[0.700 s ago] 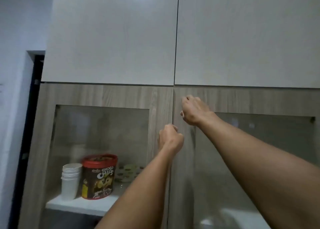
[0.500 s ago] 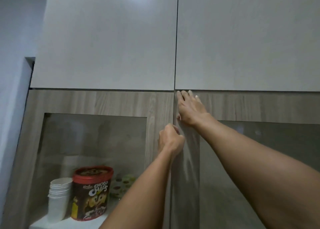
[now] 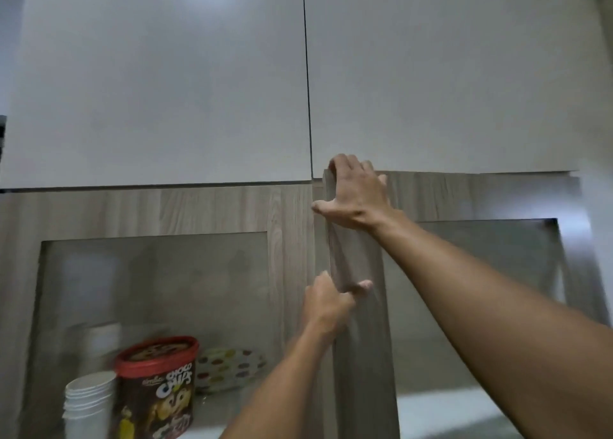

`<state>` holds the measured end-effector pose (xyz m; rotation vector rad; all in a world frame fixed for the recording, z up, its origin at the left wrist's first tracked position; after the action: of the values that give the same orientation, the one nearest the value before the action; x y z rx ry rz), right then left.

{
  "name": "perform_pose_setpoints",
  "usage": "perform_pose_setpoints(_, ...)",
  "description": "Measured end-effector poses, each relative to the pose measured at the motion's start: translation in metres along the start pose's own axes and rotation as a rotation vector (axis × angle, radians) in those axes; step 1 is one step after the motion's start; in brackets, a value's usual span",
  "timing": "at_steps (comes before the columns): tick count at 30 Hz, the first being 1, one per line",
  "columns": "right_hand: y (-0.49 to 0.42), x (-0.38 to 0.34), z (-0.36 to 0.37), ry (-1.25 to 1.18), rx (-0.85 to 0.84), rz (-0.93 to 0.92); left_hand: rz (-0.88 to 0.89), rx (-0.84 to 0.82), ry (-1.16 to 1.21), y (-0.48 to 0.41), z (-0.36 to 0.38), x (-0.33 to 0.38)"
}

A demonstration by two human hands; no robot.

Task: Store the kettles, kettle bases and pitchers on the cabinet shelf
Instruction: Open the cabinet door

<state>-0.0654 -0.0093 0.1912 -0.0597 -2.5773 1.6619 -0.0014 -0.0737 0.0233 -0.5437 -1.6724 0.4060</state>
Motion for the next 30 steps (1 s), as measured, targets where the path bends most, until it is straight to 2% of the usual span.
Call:
perform_pose_setpoints(2,0.028,0.001,-0.022,-0.062,0.082,0.05,0.048,-0.018,0.08,0.035,0.008,0.002)
perform_pose_setpoints(4,0.062,0.007,-0.032,-0.083,0.01,0.101,0.069,0.024,0.103,0.071,0.014,0.004)
perform_pose_setpoints(7,0.115,0.028,-0.044,-0.081,-0.158,0.279,0.11,0.035,0.14,0.12,0.019,0.016)
perform_pose_setpoints(10,0.139,0.04,-0.083,0.002,-0.139,0.458,0.209,-0.023,0.148,0.156,0.027,0.042)
perform_pose_setpoints(19,0.172,0.052,-0.221,0.291,-0.08,0.53,0.501,-0.207,0.153,0.245,0.062,0.125)
perform_pose_setpoints(25,0.214,0.106,-0.294,0.287,-0.02,0.648,0.509,-0.331,0.327,0.302,0.137,0.158)
perform_pose_setpoints(28,0.237,0.146,-0.331,0.288,0.081,0.705,0.508,-0.517,0.427,0.333,0.185,0.177)
perform_pose_setpoints(30,0.252,0.176,-0.355,0.326,0.126,0.76,0.425,-0.69,0.513,0.352,0.22,0.189)
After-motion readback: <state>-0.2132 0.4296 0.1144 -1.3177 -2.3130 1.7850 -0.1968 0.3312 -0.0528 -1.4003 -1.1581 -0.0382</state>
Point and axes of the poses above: each hand's wrist, its own y-axis away from the middle knuckle, its own z-axis out of the palm, x = y × z, the point moved 8 cm from there along -y, towards the middle knuckle, and after that the axes turned 11 degrees about y, right-handed, at the moved point
